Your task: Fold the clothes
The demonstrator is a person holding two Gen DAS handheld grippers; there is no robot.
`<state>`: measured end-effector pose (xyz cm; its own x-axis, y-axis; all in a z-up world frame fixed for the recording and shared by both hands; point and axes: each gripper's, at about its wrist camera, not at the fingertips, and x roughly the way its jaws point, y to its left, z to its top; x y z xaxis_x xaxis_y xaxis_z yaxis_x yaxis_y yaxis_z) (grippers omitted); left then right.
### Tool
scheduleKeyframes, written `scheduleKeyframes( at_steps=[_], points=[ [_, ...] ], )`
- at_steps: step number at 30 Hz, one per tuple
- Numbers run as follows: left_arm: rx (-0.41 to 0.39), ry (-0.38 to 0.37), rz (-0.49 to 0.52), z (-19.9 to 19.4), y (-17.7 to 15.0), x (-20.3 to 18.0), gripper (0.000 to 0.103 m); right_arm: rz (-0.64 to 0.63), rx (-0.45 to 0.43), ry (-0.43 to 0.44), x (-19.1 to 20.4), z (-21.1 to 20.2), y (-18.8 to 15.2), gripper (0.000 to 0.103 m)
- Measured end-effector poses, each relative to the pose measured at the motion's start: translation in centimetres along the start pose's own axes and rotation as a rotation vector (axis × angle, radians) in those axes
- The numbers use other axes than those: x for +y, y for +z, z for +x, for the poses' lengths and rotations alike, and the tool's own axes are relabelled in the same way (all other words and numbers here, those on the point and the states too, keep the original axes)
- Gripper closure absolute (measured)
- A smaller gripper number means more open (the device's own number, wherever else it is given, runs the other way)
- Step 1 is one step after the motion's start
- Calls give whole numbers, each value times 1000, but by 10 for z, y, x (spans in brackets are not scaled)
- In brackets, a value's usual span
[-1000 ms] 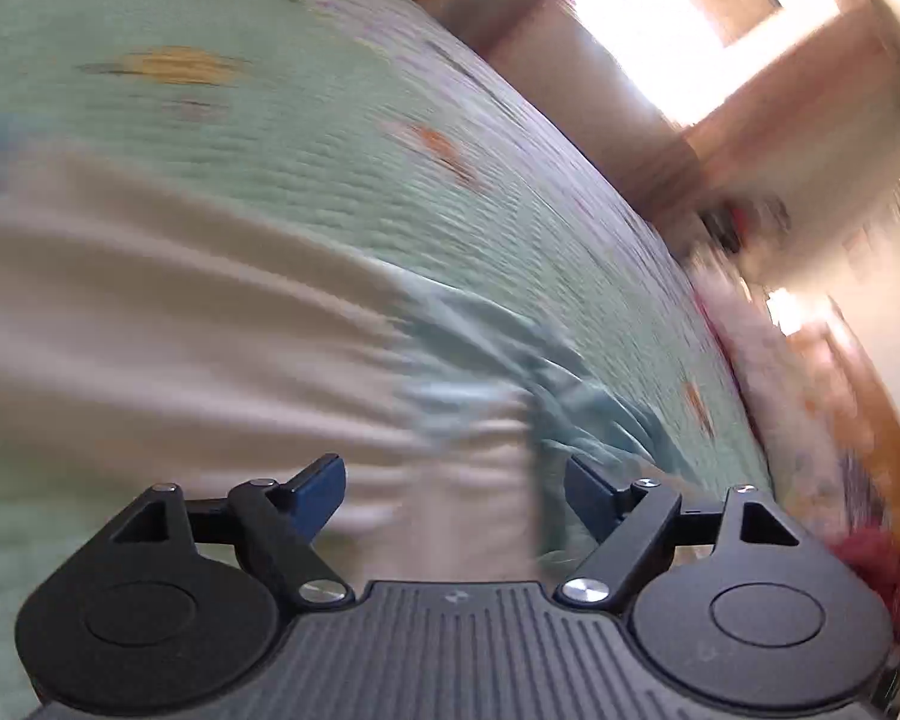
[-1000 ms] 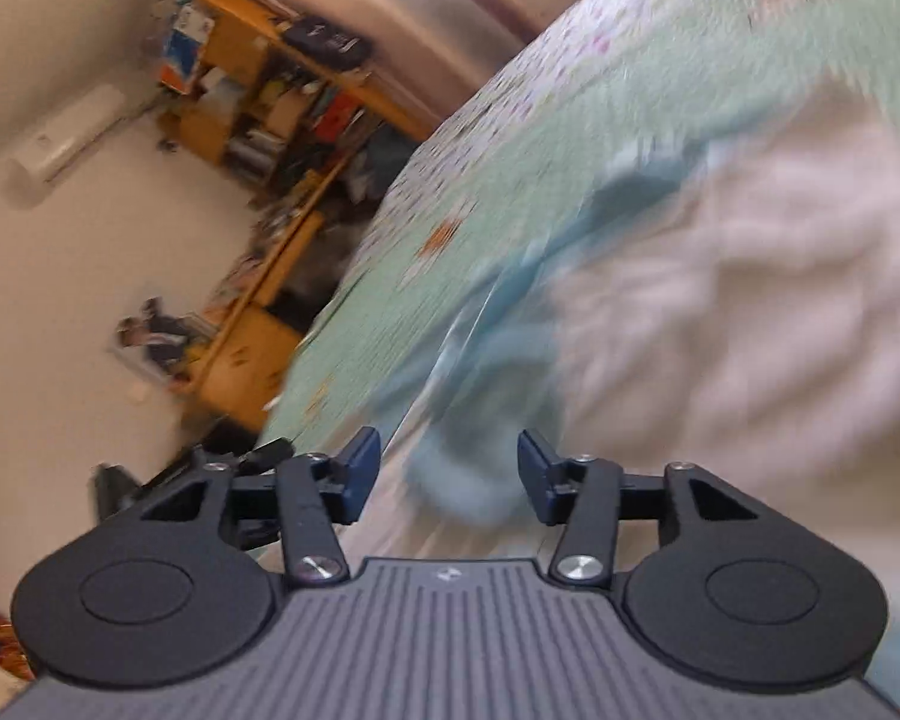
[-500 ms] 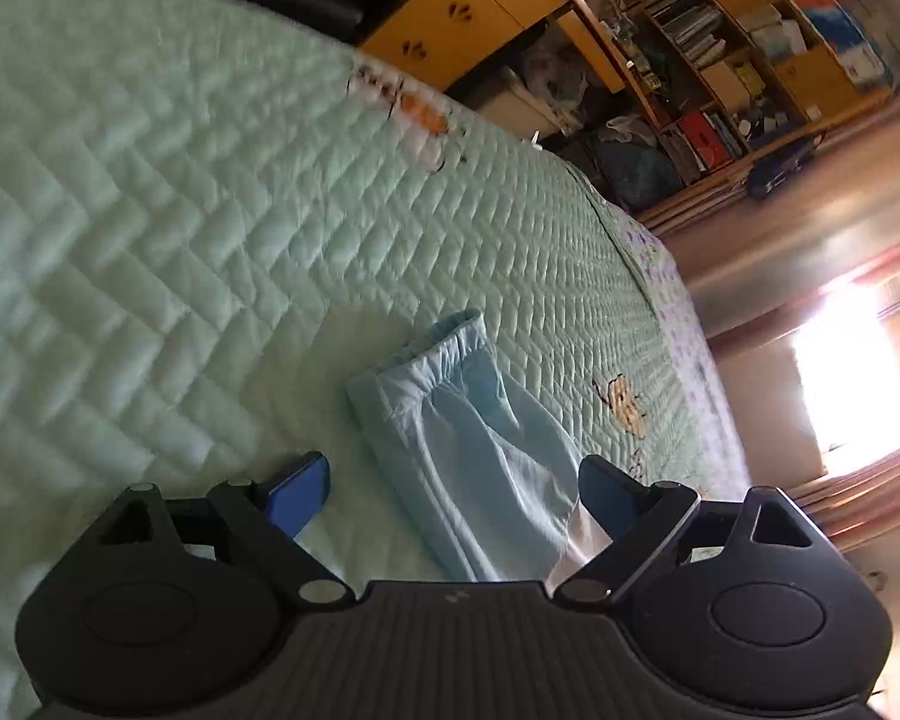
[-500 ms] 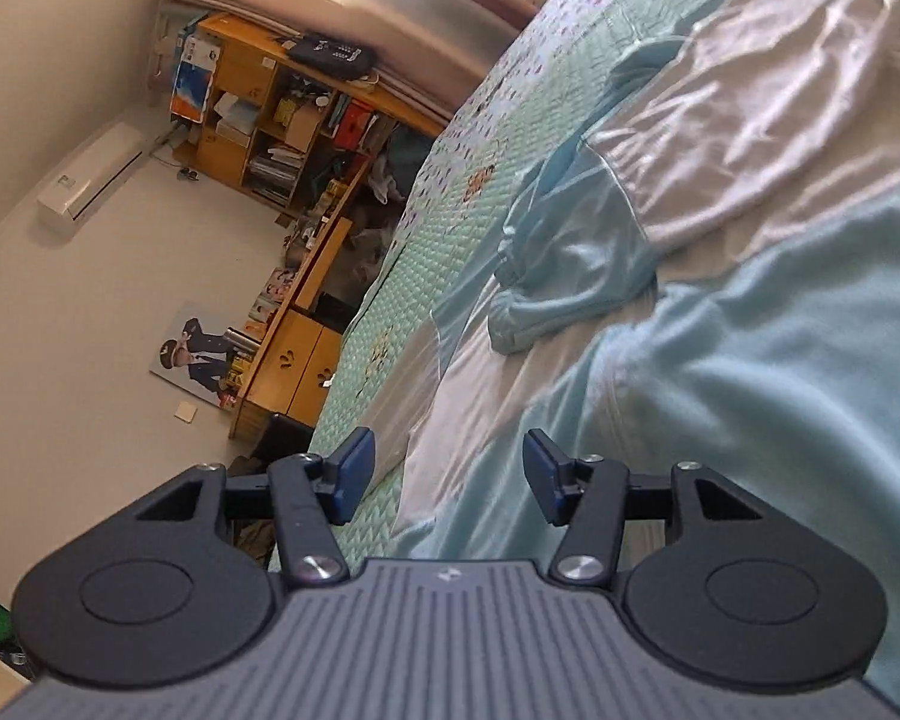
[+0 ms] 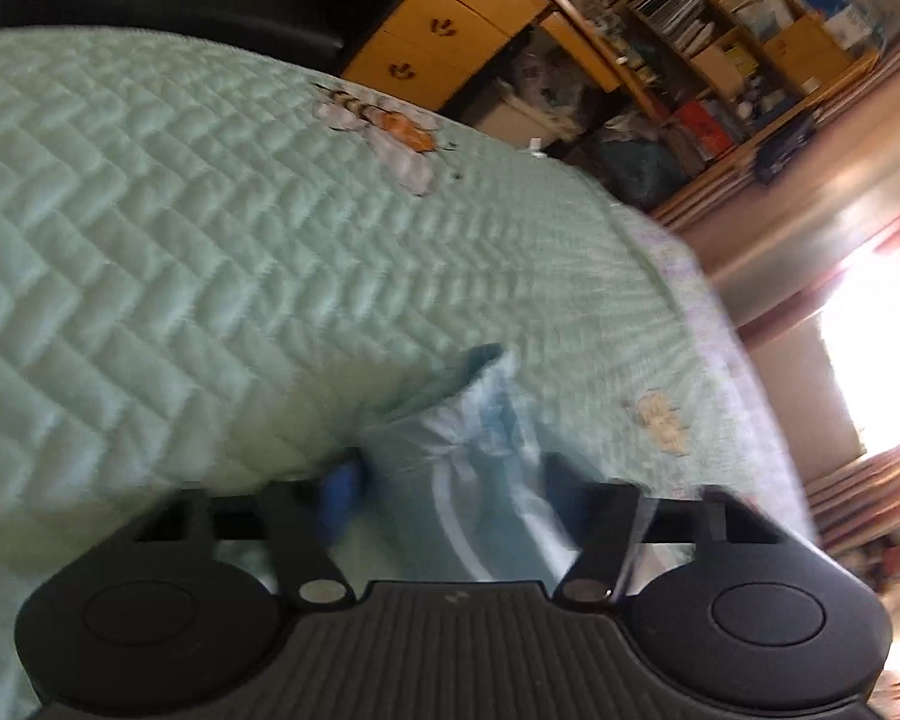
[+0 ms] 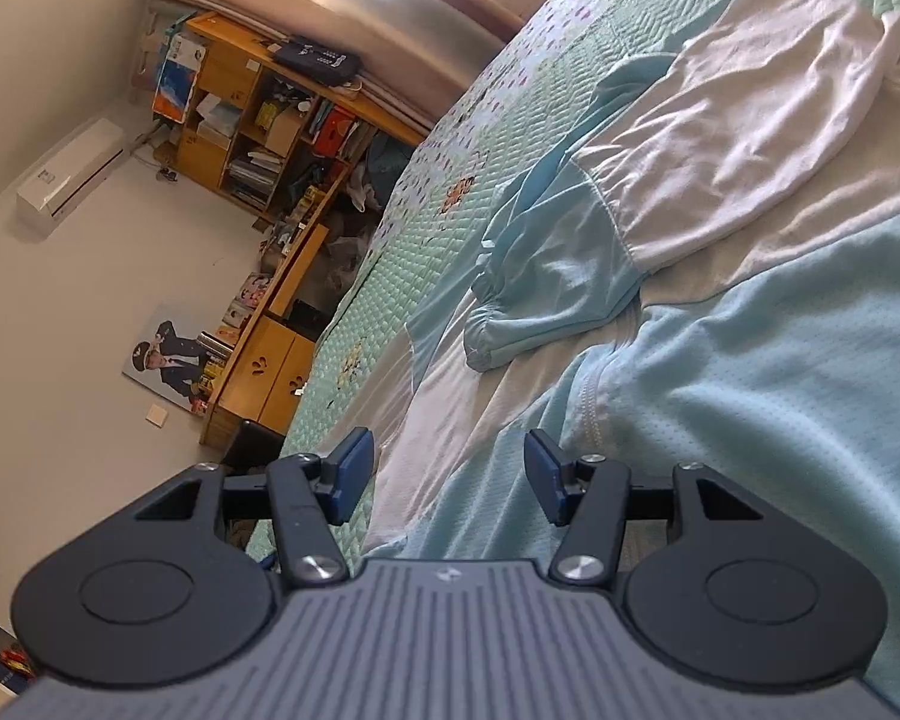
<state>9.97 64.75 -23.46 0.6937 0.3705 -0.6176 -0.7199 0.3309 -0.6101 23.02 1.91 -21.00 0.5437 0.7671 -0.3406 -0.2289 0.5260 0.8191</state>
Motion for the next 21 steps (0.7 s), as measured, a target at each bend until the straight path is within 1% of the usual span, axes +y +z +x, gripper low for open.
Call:
scheduleKeyframes(
  at_steps=[1,2,4,6,9,11,14,16,18,21],
  points=[
    [-2,31,9,-1,1,1,81,-10,-3,-4,1,-3,0,46],
    [-5,55,13,-3,2,2,83,-20,-8,-8,2,-7,1,46],
    [-16,52,-7,-13,0,6,89,-33,-24,-11,2,-14,3,46],
    [-30,60,-13,-22,-3,5,92,-38,-48,-11,0,-24,5,45],
    [-60,54,31,-39,-13,-17,93,-35,-92,-20,-8,-40,8,45],
    [-64,-10,49,-48,-18,-42,93,-14,-122,-22,-19,-50,11,45],
    [-60,-151,102,-69,-33,-98,93,20,-166,-22,-37,-67,17,45],
    [-54,-250,160,-82,-48,-147,93,38,-192,-19,-48,-75,22,45],
    [-50,-344,228,-98,-70,-200,92,53,-218,-5,-58,-81,28,45],
    [-24,-458,325,-110,-108,-278,92,72,-260,33,-69,-87,35,45]
  ],
)
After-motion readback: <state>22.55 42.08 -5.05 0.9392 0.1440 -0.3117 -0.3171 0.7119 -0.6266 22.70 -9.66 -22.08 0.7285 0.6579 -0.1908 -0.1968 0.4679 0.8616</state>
